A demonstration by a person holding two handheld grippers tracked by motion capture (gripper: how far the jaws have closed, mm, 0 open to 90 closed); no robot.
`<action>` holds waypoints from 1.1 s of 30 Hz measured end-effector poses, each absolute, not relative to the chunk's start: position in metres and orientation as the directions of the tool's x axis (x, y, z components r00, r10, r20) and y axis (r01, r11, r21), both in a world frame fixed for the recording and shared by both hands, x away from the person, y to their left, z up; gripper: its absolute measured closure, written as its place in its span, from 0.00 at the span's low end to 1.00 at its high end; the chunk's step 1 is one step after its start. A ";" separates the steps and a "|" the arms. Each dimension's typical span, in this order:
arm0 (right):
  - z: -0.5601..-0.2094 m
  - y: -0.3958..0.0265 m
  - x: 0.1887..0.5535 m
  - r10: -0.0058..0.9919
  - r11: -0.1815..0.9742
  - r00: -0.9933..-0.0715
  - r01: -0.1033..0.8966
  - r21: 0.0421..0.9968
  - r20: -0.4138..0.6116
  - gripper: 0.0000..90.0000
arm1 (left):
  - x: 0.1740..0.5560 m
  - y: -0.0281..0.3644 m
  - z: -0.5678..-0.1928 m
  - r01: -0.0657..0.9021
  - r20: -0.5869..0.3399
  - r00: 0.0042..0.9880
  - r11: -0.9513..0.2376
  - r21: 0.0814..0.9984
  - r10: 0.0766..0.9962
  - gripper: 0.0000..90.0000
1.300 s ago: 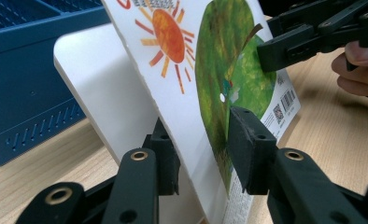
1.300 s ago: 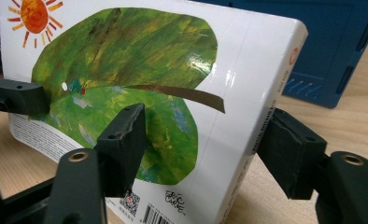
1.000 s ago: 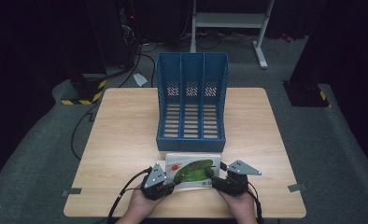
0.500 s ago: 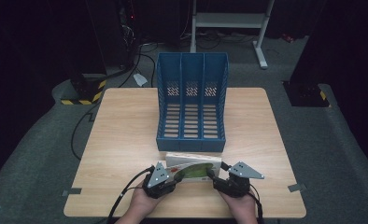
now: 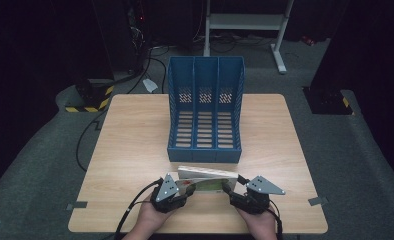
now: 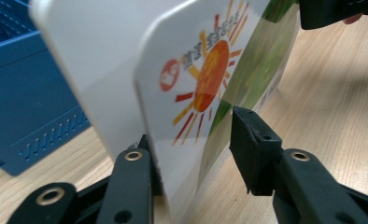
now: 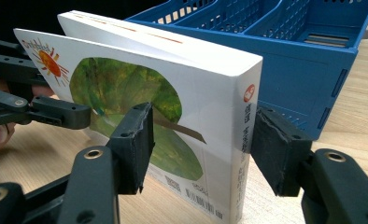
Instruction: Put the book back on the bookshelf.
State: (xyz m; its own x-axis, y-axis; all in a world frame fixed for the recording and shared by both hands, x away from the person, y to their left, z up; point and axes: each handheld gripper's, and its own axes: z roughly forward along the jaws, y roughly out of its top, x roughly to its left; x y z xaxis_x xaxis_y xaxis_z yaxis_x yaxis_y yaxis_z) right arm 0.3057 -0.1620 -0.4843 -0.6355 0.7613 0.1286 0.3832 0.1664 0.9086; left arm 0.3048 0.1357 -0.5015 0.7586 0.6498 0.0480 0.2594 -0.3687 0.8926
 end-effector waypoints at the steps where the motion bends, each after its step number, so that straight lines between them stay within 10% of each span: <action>1: -0.484 -0.162 0.305 0.762 0.167 -0.635 0.381 0.909 0.127 0.46 | 0.304 0.138 -0.501 0.259 0.051 0.754 -0.367 0.894 0.655 0.65; 21: -0.482 -0.150 0.326 0.686 0.195 -0.714 0.363 0.911 0.137 0.34 | 0.292 0.167 -0.500 0.296 0.023 0.683 -0.305 0.905 0.730 0.55; 33: -0.480 -0.152 0.320 0.660 0.192 -0.738 0.347 0.918 0.141 0.47 | 0.298 0.189 -0.494 0.322 0.000 0.620 -0.255 0.912 0.785 0.50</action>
